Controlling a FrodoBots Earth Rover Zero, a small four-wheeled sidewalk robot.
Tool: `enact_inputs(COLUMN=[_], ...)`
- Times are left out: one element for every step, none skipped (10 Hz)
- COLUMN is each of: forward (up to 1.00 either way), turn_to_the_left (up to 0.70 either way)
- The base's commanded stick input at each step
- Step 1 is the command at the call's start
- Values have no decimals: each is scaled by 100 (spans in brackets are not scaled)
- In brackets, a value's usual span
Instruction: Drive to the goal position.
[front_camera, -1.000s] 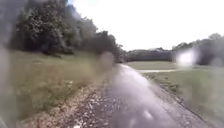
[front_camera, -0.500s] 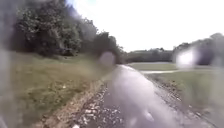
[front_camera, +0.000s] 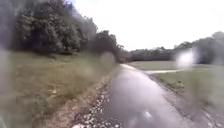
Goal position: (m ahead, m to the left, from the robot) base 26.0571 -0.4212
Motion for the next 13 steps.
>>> enact_inputs(forward=[70,70,70,70,70,70,70,70,70,70,70,70,70], turn_to_the_left=[0,0,0,0,0,0,0,0,0,0,0,0,0])
